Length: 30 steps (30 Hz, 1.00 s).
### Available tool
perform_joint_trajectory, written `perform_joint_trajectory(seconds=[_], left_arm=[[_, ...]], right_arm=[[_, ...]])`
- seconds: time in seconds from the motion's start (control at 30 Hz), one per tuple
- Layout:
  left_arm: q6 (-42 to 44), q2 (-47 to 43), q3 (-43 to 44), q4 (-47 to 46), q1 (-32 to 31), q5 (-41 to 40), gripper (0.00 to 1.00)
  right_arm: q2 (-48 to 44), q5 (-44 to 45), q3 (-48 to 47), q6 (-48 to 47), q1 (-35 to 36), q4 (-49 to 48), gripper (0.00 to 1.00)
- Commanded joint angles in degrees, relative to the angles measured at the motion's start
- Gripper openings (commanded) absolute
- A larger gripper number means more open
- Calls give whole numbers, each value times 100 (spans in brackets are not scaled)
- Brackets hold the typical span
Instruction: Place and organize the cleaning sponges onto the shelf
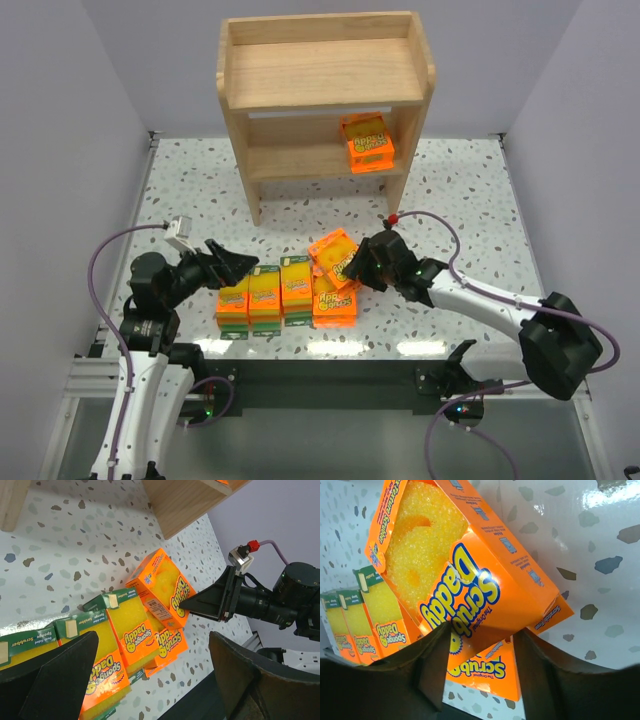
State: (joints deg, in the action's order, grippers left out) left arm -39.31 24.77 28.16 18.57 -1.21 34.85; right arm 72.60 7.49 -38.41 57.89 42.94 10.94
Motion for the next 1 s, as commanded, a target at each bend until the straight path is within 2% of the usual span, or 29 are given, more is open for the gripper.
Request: perform_joint_trajectory(seconds=[0.0, 0.03, 0.1, 0.13, 0.2, 0.23, 0.33, 0.6, 0.7, 0.83, 0.97], left_arm=[[143, -52, 93, 59, -11, -22, 98], [160, -78, 76, 68, -11, -22, 98], [169, -96, 84, 112, -11, -48, 98], [187, -113, 84, 129, -11, -49, 97], [204, -113, 102, 164, -11, -66, 98], [239, -113, 119, 182, -11, -57, 98], [257, -105, 154, 226, -11, -119, 98], [292, -8, 207, 182, -11, -145, 98], [301, 27, 233, 165, -11, -154, 98], [301, 54, 277, 165, -11, -172, 98], [310, 36, 365, 174, -11, -189, 98]], right_arm=[[236, 51, -175, 144, -101, 84, 50], [298, 25, -184, 144, -188, 84, 42], [447, -62, -254, 109, -251, 101, 35], [570, -141, -263, 74, -303, 101, 24], [633, -230, -272, 65, -339, 49, 11], [589, -300, -255, 47, -365, 5, 0], [388, -257, -254, 30, -409, 57, 0], [-1115, -81, -368, 30, -611, 584, 0], [-1519, -360, -456, 30, -664, 699, 0], [-1827, -739, -553, 178, -673, 550, 0], [-1942, -1100, -685, 591, -673, -28, 0]])
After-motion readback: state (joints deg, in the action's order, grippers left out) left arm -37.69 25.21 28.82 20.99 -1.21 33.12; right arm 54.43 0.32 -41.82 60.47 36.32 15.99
